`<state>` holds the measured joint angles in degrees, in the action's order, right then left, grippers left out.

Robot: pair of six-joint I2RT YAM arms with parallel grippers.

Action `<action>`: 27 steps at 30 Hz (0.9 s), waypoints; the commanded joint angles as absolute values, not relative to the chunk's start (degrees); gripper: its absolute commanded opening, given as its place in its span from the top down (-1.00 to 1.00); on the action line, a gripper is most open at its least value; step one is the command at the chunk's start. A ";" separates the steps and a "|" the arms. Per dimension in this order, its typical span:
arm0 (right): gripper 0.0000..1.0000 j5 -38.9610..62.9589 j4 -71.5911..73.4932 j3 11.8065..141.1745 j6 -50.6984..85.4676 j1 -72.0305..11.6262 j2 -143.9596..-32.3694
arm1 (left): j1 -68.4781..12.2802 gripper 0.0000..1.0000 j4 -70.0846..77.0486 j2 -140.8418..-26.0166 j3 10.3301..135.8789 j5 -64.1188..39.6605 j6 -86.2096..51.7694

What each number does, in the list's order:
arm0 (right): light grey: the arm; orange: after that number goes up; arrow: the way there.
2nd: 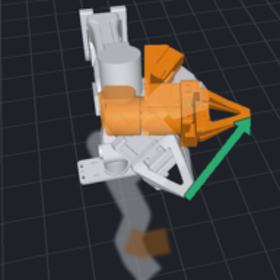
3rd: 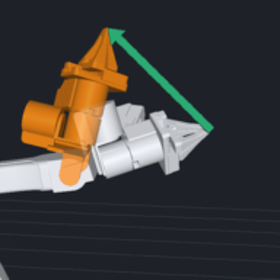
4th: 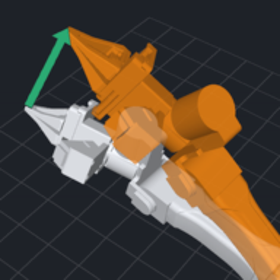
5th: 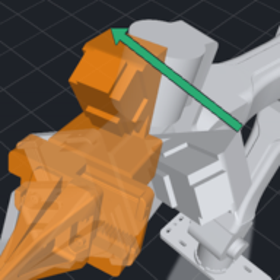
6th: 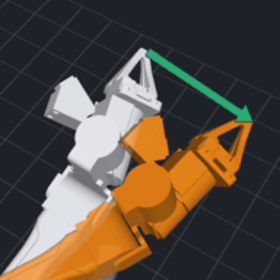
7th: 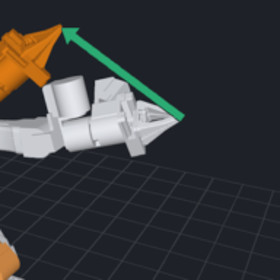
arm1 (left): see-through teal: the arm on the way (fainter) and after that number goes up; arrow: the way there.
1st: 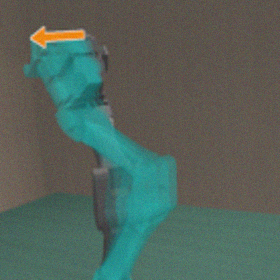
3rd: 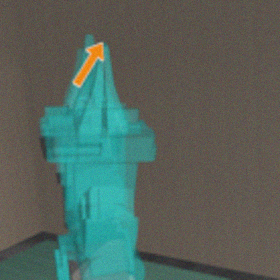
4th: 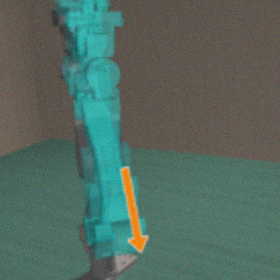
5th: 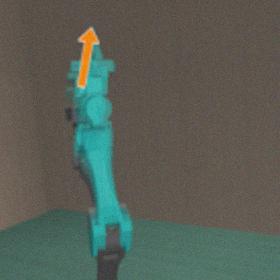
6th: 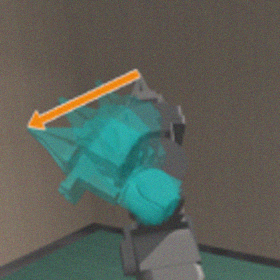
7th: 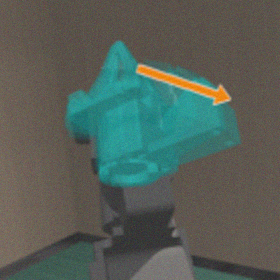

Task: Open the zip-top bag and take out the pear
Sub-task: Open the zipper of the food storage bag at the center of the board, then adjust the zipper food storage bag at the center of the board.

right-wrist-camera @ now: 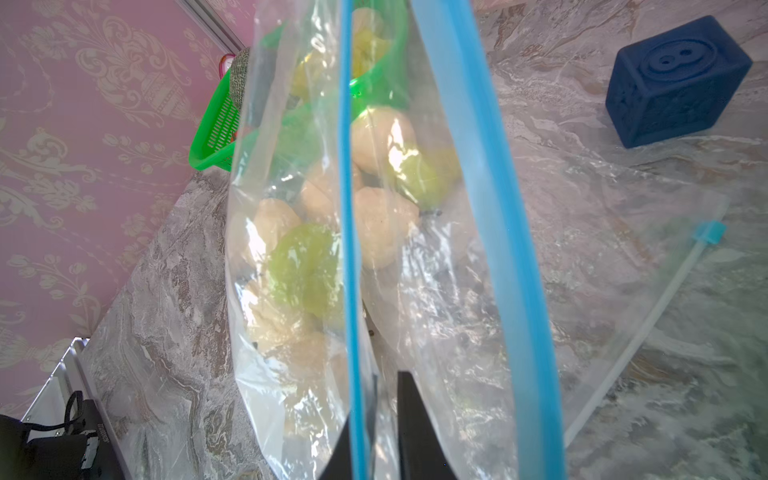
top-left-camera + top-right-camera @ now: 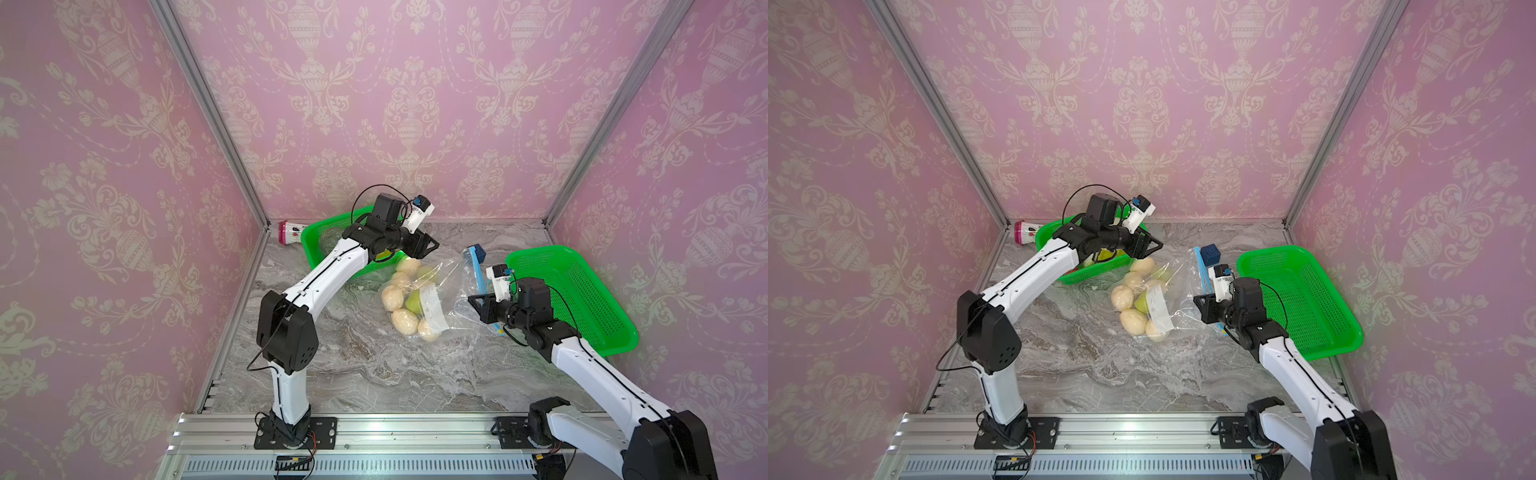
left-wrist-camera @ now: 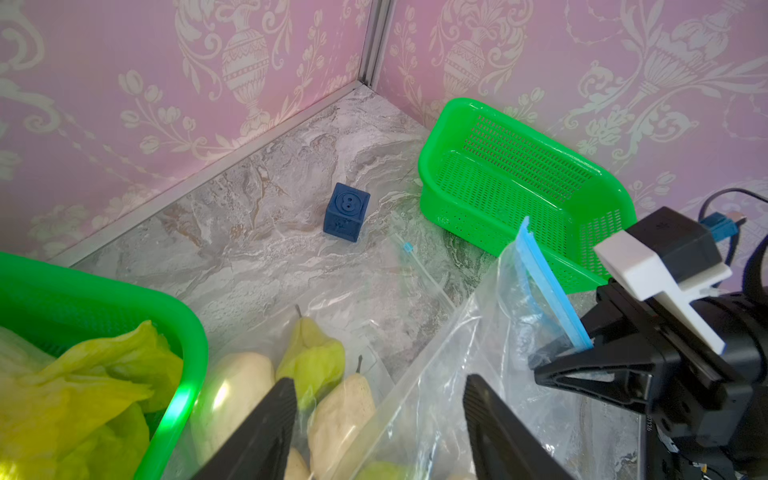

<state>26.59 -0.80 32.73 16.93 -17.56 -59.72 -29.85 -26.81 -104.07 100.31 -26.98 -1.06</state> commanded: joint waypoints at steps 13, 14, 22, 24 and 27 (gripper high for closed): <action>0.72 31.24 9.86 31.23 21.67 -16.70 -63.68 | -27.86 -0.46 -27.56 -80.23 64.76 -16.92 -25.37; 0.73 31.70 10.25 31.30 21.87 -16.70 -64.16 | -27.36 -0.47 -25.91 -80.53 63.26 -17.70 -25.48; 0.73 31.52 10.98 31.36 22.68 -16.60 -64.57 | -24.26 -0.50 -16.56 -86.73 55.53 -21.29 -26.55; 0.73 31.43 11.21 31.03 22.83 -16.52 -64.52 | -24.22 -0.50 -11.76 -87.72 53.83 -23.10 -27.92; 0.73 31.16 11.40 30.49 23.25 -16.44 -64.36 | -24.17 -0.49 -6.81 -90.02 52.64 -25.10 -29.83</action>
